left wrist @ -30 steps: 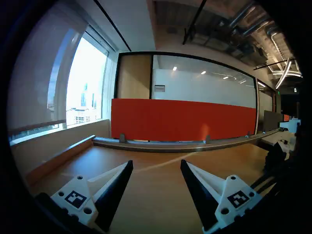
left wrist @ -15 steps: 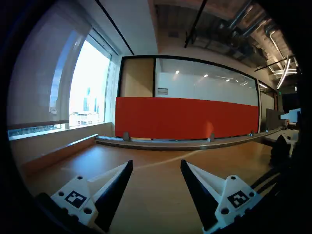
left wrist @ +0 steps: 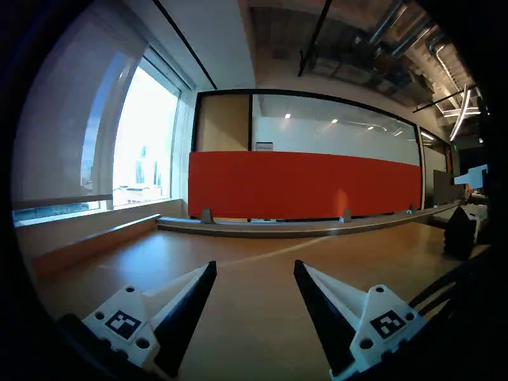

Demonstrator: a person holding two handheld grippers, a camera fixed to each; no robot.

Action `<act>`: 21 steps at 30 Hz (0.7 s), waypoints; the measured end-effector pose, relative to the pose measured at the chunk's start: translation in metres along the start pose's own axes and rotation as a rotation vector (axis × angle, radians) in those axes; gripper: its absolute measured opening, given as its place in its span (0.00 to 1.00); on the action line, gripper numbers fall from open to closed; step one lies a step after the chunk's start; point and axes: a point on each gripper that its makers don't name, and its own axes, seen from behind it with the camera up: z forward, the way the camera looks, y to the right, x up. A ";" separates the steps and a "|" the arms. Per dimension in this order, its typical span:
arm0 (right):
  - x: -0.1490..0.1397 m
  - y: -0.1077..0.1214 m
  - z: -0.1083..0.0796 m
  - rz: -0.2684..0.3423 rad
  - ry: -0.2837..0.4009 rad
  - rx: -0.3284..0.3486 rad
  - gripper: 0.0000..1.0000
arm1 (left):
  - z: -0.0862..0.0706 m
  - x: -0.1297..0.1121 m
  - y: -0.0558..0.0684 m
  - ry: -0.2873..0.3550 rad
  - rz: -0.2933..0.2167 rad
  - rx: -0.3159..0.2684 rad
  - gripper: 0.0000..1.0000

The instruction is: Fold towel

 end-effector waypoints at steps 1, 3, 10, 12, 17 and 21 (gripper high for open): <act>-0.001 0.000 0.001 0.000 0.000 0.001 1.00 | 0.000 -0.001 0.000 0.001 -0.001 -0.001 0.90; -0.003 -0.001 0.003 0.001 -0.001 0.002 1.00 | 0.001 -0.004 -0.001 0.003 -0.003 -0.002 0.90; -0.008 -0.005 0.007 0.003 -0.003 0.009 1.00 | 0.003 -0.012 0.000 0.000 -0.001 -0.003 0.90; -0.009 -0.004 0.008 0.002 -0.005 0.008 1.00 | 0.003 -0.014 0.000 -0.001 0.003 -0.004 0.90; -0.008 -0.002 0.010 0.005 -0.002 0.008 1.00 | 0.003 -0.015 0.001 0.002 0.013 -0.003 0.90; -0.009 -0.001 0.011 0.007 -0.002 0.008 1.00 | 0.003 -0.015 0.001 0.002 0.021 -0.003 0.90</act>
